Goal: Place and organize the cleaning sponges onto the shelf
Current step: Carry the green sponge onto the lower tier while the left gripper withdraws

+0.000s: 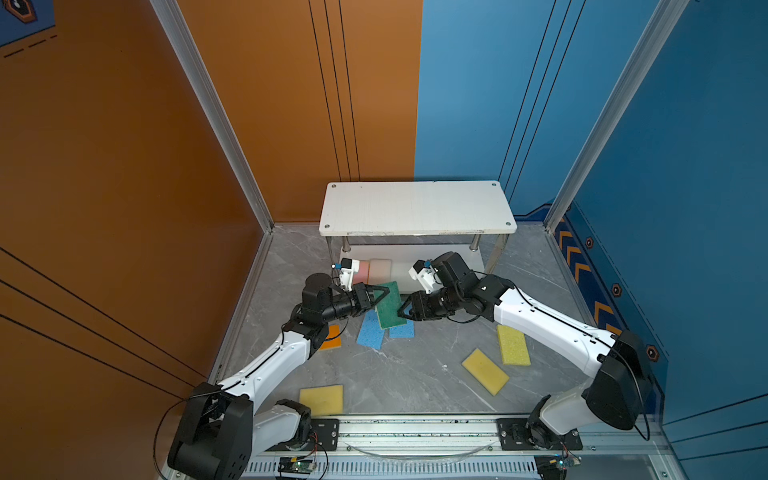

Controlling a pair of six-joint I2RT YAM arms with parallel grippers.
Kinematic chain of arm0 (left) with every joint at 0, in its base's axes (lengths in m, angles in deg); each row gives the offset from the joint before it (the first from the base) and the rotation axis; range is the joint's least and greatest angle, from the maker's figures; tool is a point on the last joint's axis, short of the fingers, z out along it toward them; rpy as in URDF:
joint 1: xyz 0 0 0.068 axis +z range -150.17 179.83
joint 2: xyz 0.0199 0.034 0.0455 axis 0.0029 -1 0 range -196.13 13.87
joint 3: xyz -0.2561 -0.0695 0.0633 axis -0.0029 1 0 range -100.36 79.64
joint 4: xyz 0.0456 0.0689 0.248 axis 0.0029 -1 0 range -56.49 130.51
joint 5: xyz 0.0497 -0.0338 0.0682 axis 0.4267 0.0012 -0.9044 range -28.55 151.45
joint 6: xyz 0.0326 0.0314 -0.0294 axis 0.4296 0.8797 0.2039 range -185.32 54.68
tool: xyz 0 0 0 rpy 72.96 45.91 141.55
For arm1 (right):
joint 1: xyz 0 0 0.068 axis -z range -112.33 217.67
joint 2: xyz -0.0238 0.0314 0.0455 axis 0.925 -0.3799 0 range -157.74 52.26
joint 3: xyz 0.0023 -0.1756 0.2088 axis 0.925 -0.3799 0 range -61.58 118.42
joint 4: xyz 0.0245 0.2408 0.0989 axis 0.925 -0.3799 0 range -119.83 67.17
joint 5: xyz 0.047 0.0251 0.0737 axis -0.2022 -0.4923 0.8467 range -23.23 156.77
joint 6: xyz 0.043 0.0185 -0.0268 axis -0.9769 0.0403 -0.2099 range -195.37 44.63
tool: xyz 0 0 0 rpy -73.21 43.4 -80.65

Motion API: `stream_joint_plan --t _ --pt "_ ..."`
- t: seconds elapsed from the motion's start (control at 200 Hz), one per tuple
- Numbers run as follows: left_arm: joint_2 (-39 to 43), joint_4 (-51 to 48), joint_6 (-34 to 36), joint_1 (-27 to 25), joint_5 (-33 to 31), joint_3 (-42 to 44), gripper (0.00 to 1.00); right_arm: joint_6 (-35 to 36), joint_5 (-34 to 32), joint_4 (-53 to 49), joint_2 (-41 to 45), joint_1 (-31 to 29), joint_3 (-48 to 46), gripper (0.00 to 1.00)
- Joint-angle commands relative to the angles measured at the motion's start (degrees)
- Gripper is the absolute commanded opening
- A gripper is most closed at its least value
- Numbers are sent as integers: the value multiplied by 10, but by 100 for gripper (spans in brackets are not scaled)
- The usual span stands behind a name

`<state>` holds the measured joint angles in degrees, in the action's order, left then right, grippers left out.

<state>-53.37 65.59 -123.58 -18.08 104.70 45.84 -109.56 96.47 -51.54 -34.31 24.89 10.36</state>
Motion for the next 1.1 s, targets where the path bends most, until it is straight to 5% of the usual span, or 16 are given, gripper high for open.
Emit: stream_joint_plan --t 0.0,0.531,0.706,0.791,0.906,1.096 --pt "8 14 -5 1 17 -9 7 -9 -11 19 -2 -3 0 46" --pt "21 52 -38 -20 -4 11 9 -28 13 57 16 -12 -23 8" --pt "38 52 -37 -19 -16 25 39 -30 -2 56 36 -9 -34 0" --pt "39 52 -38 -16 -15 29 47 -36 -16 50 49 -7 -40 0" --pt "45 36 -37 -12 -18 26 72 -39 -42 31 72 -7 -47 0" --pt "85 -185 77 -5 -66 -34 93 -52 -110 -8 108 18 -59 0"
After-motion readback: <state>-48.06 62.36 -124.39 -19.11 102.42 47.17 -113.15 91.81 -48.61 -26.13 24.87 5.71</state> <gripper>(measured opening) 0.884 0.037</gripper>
